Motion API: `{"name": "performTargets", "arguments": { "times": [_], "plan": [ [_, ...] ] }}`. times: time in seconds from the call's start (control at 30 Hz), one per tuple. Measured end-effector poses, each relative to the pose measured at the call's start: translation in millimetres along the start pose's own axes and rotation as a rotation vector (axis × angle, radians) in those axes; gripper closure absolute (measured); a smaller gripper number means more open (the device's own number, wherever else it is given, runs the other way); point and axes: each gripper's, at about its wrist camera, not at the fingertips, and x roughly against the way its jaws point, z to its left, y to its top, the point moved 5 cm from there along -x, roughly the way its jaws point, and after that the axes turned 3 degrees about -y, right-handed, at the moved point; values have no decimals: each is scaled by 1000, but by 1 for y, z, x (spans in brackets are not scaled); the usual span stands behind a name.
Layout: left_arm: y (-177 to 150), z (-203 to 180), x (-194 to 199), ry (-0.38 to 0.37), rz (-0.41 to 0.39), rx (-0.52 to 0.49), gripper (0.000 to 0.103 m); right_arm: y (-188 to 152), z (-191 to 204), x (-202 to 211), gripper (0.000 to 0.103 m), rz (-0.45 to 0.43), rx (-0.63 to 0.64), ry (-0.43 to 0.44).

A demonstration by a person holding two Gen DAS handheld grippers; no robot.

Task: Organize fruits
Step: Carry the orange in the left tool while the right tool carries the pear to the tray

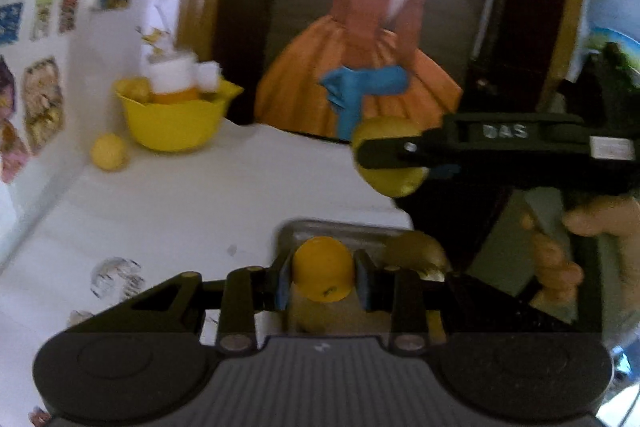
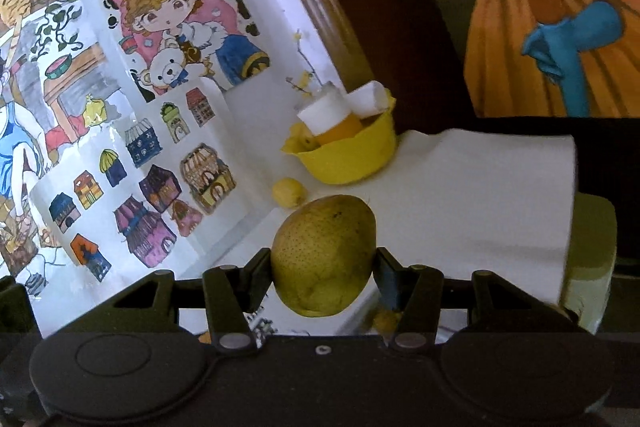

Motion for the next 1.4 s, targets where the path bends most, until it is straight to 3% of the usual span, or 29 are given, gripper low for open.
{"name": "performTargets", "arguments": {
  "times": [0.5,0.7,1.0,1.4],
  "plan": [
    [-58,-58,-6,-88,112,-182,68,-51,-26,12,47,59,32,25],
    [-69,-62,-11,-93,140,-214,68,-63,-24,6,47,72,63,59],
    [-82,-63,-15,-84,176,-229,68,-78,-21,-12,47,114,108,33],
    [-90,-61,-17,-80,169,-245,68,-80,-14,-23,47,156,136,-13]
  ]
}}
